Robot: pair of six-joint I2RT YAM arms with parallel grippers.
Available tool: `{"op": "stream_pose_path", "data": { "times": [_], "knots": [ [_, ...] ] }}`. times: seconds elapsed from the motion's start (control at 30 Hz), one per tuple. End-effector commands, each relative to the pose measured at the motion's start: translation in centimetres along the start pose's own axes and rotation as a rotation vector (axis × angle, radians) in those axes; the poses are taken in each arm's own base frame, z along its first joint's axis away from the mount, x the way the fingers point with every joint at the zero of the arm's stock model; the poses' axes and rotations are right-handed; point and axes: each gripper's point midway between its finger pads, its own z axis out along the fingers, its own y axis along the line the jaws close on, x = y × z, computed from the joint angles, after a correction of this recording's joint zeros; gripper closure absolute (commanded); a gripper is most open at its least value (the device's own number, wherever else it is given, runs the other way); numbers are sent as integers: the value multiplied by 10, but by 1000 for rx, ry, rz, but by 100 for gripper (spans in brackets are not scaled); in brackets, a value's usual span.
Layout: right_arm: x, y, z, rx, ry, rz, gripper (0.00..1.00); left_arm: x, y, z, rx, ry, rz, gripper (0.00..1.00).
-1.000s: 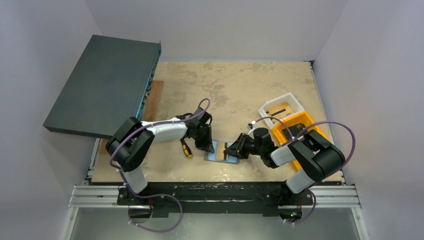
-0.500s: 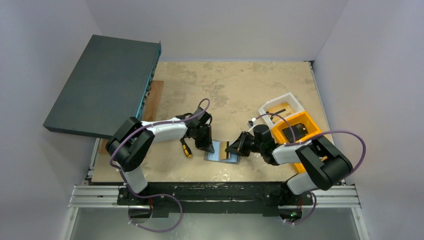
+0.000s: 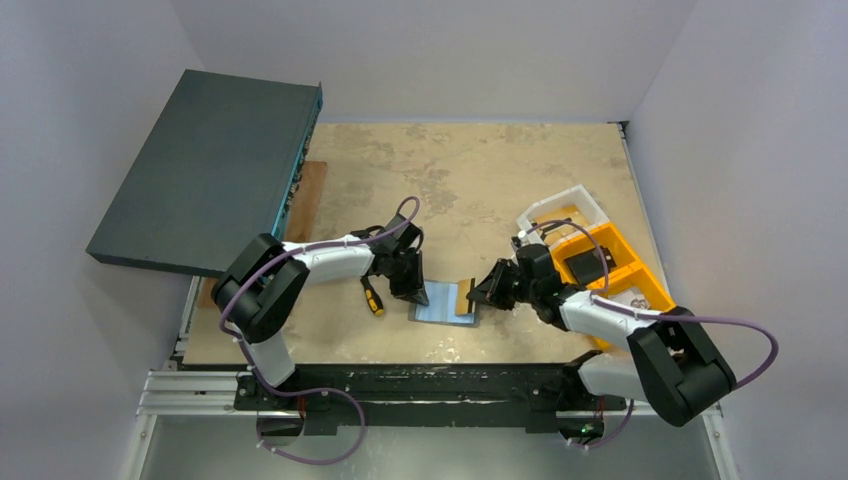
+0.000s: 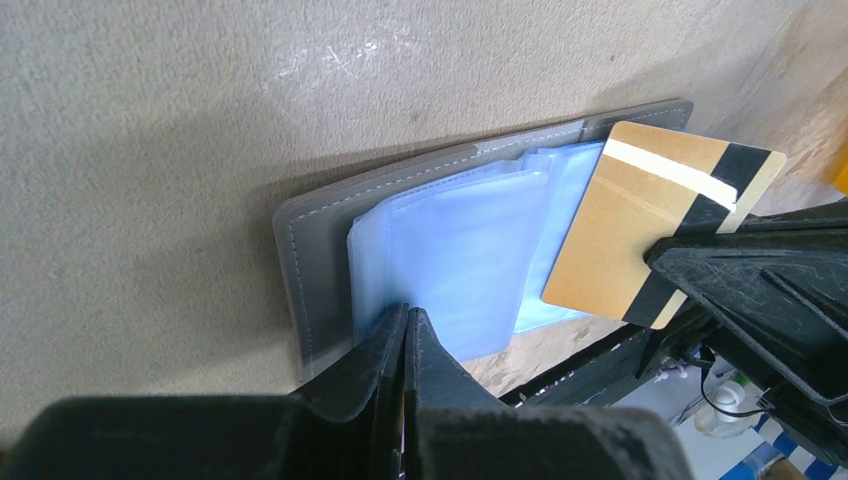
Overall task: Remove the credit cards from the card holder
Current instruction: Place the credit card in the storage box.
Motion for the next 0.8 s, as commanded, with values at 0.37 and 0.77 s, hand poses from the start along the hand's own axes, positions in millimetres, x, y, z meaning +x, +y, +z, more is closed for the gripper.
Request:
{"op": "stream_pose_path", "data": {
  "times": [0.37,0.77],
  "knots": [
    [-24,22,-16,6,-73,-57,100,-24,-40,-62,77,-97,166,65],
    [-50,38,-47,51,-201,-19,100,-24,-52,-130,65,-175,268,17]
  ]
}}
